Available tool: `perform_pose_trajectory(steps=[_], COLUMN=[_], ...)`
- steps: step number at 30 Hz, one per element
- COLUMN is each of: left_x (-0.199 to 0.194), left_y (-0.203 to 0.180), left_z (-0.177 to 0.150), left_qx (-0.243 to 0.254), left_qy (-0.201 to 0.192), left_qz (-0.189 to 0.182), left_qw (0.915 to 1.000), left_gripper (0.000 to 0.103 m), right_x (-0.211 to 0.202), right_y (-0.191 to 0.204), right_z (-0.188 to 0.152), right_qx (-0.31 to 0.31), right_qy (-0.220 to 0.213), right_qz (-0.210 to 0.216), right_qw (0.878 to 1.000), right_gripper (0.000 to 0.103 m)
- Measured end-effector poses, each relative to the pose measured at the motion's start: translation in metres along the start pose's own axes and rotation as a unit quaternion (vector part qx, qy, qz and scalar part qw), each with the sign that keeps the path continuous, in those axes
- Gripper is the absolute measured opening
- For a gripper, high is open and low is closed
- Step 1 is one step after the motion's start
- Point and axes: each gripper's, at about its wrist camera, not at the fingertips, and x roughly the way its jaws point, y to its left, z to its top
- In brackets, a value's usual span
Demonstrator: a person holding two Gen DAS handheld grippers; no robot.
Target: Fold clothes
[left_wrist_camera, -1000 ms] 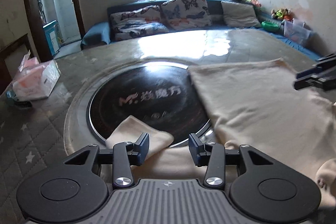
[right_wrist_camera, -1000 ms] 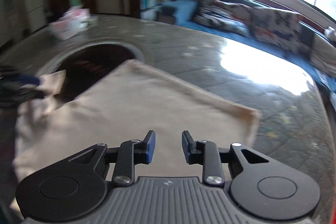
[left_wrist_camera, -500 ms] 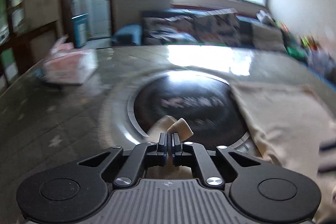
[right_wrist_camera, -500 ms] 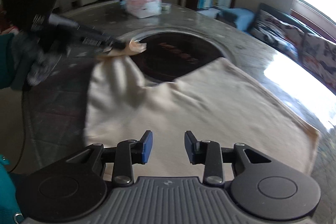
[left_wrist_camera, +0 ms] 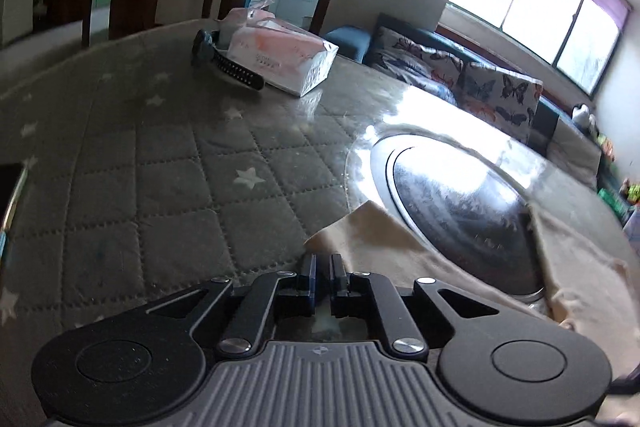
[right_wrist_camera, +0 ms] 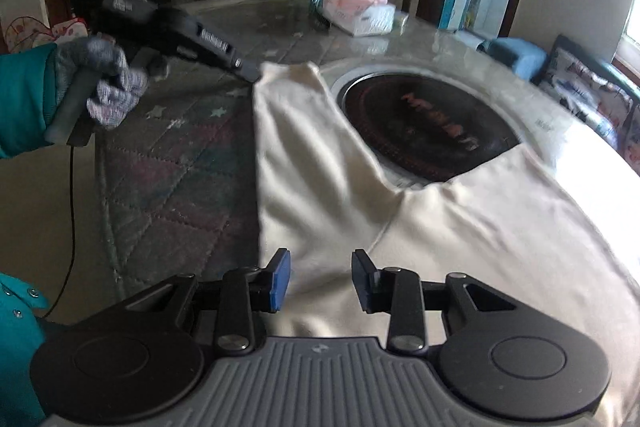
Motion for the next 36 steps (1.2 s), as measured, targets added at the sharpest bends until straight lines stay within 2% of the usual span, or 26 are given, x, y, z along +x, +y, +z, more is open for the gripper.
perform_pose_trajectory(steps=[2,4,7,8,11,16,19,21,23,26,30,33,36], left_x=[0.002,0.004,0.006,0.007,0.010,0.014,0.007,0.001,-0.004,-0.017,-0.032,-0.043,-0.049], left_y=[-0.001,-0.003,-0.005,-0.006,-0.008,-0.011,-0.017,-0.022,-0.027,-0.044,-0.085,-0.115,-0.153], left_z=[0.001,0.001,0.002,0.003,0.004,0.005,0.005,0.005,0.005,0.001,-0.013,-0.024,-0.045], left_qx=[0.003,0.005,0.009,0.011,0.015,0.022,0.031,0.036,0.041,0.060,0.103,0.136,0.184], left_qy=[-0.001,-0.003,-0.005,-0.006,-0.008,-0.010,-0.013,-0.017,-0.021,-0.028,-0.019,-0.012,0.006], left_qz=[0.004,0.008,0.014,0.016,0.021,0.031,0.031,0.028,0.025,-0.007,-0.073,-0.123,-0.173], left_qw=[1.0000,1.0000,0.9999,0.9998,0.9996,0.9992,0.9989,0.9988,0.9986,0.9978,0.9918,0.9831,0.9676], left_gripper=[0.026,0.036,0.030,0.018,0.007,0.006,0.006,0.009,0.009,0.009,0.009,0.009,0.009], right_x=[0.003,0.001,0.000,0.000,0.002,-0.002,-0.018,-0.034,-0.048,-0.065,-0.080,-0.081,-0.078], right_y=[0.007,0.010,0.015,0.015,0.018,0.023,0.020,0.011,0.000,-0.020,-0.038,-0.038,-0.029], right_z=[-0.001,0.001,0.002,0.003,0.000,-0.003,-0.006,-0.012,-0.021,-0.039,-0.063,-0.074,-0.085], right_qx=[-0.010,-0.013,-0.018,-0.016,-0.011,-0.009,0.000,0.022,0.039,0.074,0.109,0.118,0.113], right_qy=[-0.002,-0.003,-0.005,-0.007,-0.002,-0.004,-0.020,-0.030,-0.029,-0.020,-0.003,0.009,0.017], right_qz=[-0.001,0.009,0.011,0.012,0.015,0.026,0.021,0.011,-0.016,-0.068,-0.108,-0.110,-0.097], right_qw=[1.000,1.000,1.000,1.000,1.000,1.000,1.000,0.999,0.999,0.995,0.988,0.987,0.989], right_gripper=[0.035,0.034,0.034,0.034,0.034,0.035,0.036,0.036,0.036,0.036,0.034,0.033,0.028])
